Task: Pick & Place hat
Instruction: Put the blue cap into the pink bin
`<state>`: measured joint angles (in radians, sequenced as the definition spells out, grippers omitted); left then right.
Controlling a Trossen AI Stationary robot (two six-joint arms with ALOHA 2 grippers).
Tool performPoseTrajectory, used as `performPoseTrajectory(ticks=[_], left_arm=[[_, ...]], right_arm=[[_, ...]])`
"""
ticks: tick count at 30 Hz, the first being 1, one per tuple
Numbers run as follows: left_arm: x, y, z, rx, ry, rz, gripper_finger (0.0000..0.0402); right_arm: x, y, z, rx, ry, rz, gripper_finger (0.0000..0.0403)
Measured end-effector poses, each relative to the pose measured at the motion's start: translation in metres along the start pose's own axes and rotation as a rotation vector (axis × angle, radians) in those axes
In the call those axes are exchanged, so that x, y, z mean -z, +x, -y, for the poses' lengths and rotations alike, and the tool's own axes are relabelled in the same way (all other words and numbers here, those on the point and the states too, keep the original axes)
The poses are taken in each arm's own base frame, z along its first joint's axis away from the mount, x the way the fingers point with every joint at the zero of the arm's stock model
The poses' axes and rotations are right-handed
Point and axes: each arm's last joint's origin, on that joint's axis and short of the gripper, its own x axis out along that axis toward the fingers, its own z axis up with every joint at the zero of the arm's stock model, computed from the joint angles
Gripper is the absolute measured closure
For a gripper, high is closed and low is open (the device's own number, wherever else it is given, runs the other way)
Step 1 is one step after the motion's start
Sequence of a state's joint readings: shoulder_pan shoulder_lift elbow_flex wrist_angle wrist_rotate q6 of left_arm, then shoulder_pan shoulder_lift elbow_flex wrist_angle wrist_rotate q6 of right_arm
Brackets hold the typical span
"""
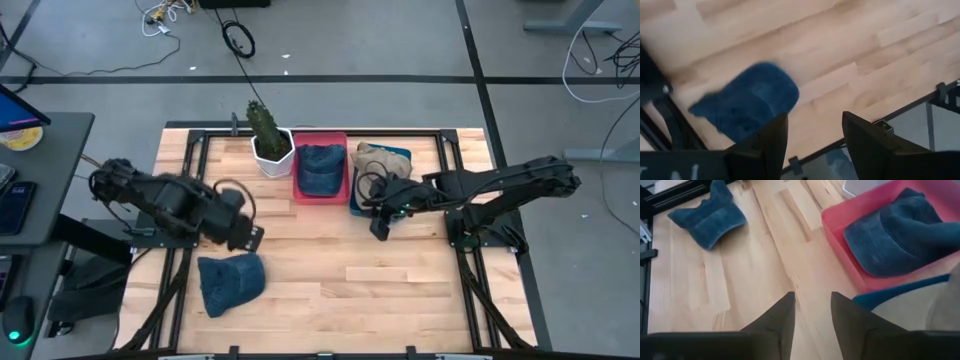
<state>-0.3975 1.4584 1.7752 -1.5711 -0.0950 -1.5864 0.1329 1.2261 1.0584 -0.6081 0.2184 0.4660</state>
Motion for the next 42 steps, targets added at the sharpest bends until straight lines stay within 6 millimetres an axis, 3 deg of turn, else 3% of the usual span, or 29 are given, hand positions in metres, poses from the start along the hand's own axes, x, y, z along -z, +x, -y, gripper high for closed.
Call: performPoseTrajectory(ticks=[5,17,23,28,35,42], left_arm=[[0.028,0.015,0.011,-0.051,-0.012,-0.030,0.0211],[0.103,0.070,0.031,-0.248,0.191,-0.103,0.0211],[0.140,0.085,0.026,-0.299,0.337,-0.107,0.0211],[0.163,0.099,0.003,-0.383,0.386,-0.083,0.0211],[0.165,0.108,-0.027,-0.414,0.495,-0.022,0.0211],[0.153,0.131,-0.055,-0.283,0.589,-0.076,0.0211]], right_arm=[[-0.003,0.004,-0.003,-0.016,-0.026,0.022,0.0263],[-0.004,0.004,-0.005,-0.094,-0.087,0.013,0.0256],[-0.003,0.004,-0.007,-0.150,-0.112,-0.011,0.0256],[-0.002,0.003,-0.008,-0.184,-0.092,-0.028,0.0256],[-0.001,0.002,-0.015,-0.261,-0.024,-0.053,0.0256],[-0.004,-0.004,-0.032,-0.378,0.075,-0.003,0.0256]])
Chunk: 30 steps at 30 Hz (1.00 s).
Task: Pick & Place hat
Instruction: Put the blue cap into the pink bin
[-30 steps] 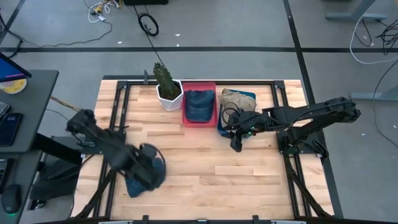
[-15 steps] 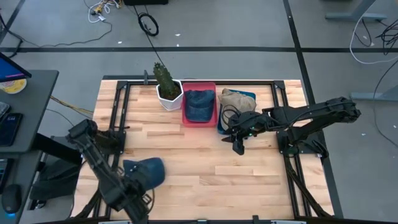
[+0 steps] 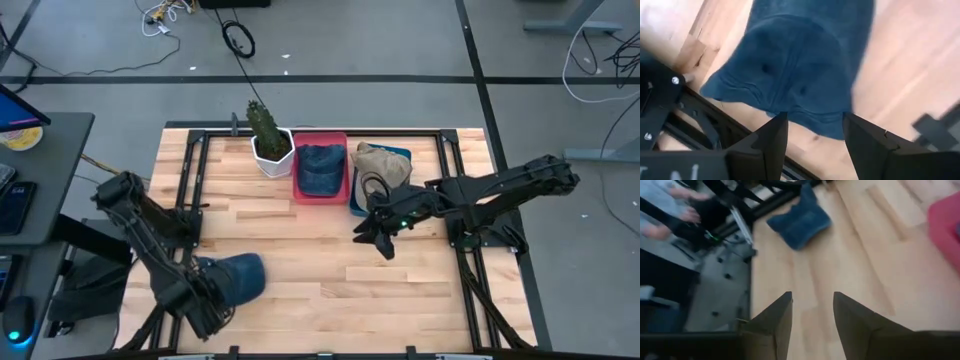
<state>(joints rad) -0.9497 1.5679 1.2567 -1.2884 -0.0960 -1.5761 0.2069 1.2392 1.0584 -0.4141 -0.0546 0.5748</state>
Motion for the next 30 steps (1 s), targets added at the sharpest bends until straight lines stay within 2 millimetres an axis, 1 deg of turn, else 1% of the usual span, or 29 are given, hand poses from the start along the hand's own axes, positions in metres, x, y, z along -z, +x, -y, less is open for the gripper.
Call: performPoseTrajectory(ticks=[4,9,13,19,23,30], left_arm=[[0.000,0.021,-0.017,0.023,0.033,-0.015,0.0211],[-0.002,0.040,-0.034,0.001,0.096,-0.105,0.0211],[-0.003,0.051,-0.040,0.012,0.153,-0.115,0.0211],[-0.006,0.074,-0.038,0.108,0.120,-0.174,0.0204],[-0.007,0.080,-0.038,0.130,0.108,-0.186,0.0172],[-0.007,0.080,-0.042,0.091,0.146,-0.177,0.0091]], right_arm=[[0.000,0.000,-0.008,-0.044,0.071,0.025,0.0256],[0.003,0.000,-0.018,-0.085,0.135,0.027,0.0256],[0.007,0.000,-0.024,-0.091,0.182,0.025,0.0256],[0.011,0.000,-0.029,-0.092,0.222,0.023,0.0256],[0.011,0.000,-0.029,-0.093,0.256,0.021,0.0256],[0.011,0.000,-0.029,-0.093,0.275,0.020,0.0256]])
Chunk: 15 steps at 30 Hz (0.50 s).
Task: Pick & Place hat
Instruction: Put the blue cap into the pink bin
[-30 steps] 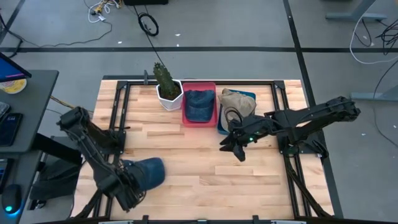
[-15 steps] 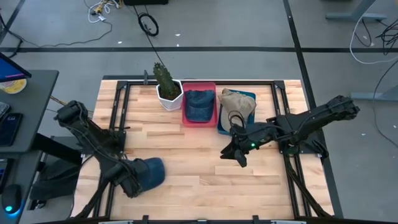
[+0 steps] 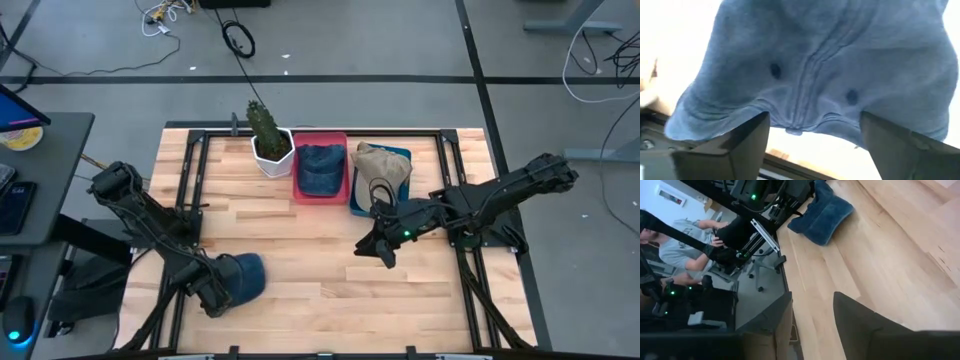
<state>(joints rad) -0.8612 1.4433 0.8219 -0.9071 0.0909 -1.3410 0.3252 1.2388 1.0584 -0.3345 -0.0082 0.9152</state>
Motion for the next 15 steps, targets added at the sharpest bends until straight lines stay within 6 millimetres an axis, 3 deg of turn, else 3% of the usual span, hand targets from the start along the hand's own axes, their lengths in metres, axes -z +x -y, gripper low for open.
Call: performPoseTrajectory(ticks=[5,15], left_arm=[[0.001,0.001,-0.003,-0.029,0.031,-0.005,0.0071],[0.002,0.023,-0.015,-0.033,0.019,-0.030,0.0090]], right_arm=[[0.000,0.000,0.000,0.000,0.012,0.000,0.0256],[0.000,0.000,0.000,0.001,0.019,0.002,0.0256]])
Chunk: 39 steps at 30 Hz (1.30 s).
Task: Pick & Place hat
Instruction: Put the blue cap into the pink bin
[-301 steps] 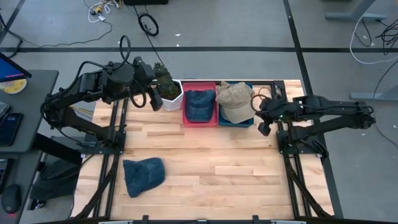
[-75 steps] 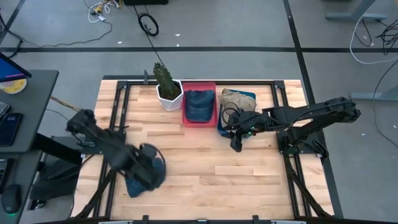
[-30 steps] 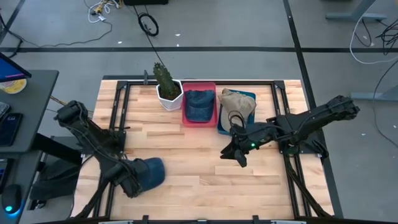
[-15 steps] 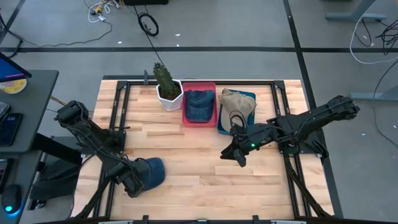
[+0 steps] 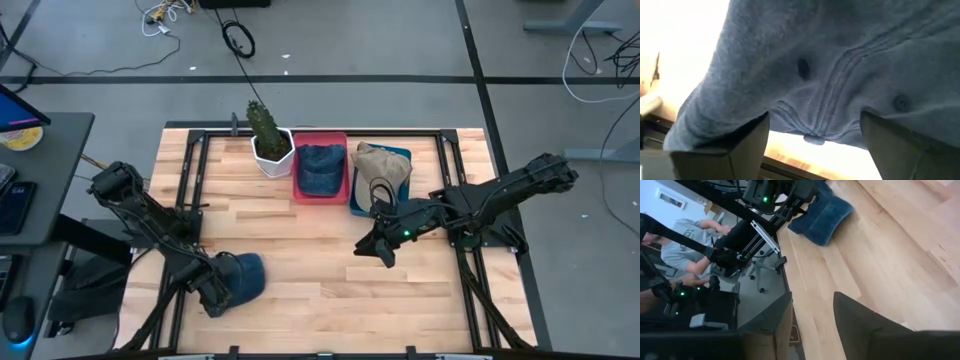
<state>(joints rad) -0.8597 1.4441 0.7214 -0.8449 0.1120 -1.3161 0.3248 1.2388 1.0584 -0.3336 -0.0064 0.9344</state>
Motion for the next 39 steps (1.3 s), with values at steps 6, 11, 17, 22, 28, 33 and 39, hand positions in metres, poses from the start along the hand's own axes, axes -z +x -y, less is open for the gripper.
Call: performPoseTrajectory(ticks=[6,11,17,22,28,33,39], left_arm=[[0.000,0.002,-0.002,-0.008,0.000,0.006,0.0124],[-0.001,0.002,-0.001,-0.007,0.003,0.028,0.0183],[-0.003,0.002,-0.001,-0.015,0.004,0.082,0.0267],[-0.003,0.002,-0.001,-0.018,0.004,0.091,0.0343],[-0.003,0.002,-0.001,-0.014,0.003,0.093,0.0395],[-0.004,-0.005,0.006,0.014,-0.005,0.100,0.0399],[-0.005,-0.031,0.017,0.009,-0.004,0.135,0.0400]], right_arm=[[-0.001,0.000,0.000,0.015,0.000,0.020,0.0256],[-0.001,0.000,0.001,0.016,-0.004,0.021,0.0256],[-0.001,0.000,0.001,0.017,-0.009,0.022,0.0256],[-0.001,0.000,0.001,0.017,-0.014,0.022,0.0256],[-0.001,0.000,0.001,0.018,-0.049,0.021,0.0256],[-0.001,0.000,0.001,0.018,-0.079,0.017,0.0256],[0.000,0.000,0.001,0.017,-0.101,0.011,0.0256]])
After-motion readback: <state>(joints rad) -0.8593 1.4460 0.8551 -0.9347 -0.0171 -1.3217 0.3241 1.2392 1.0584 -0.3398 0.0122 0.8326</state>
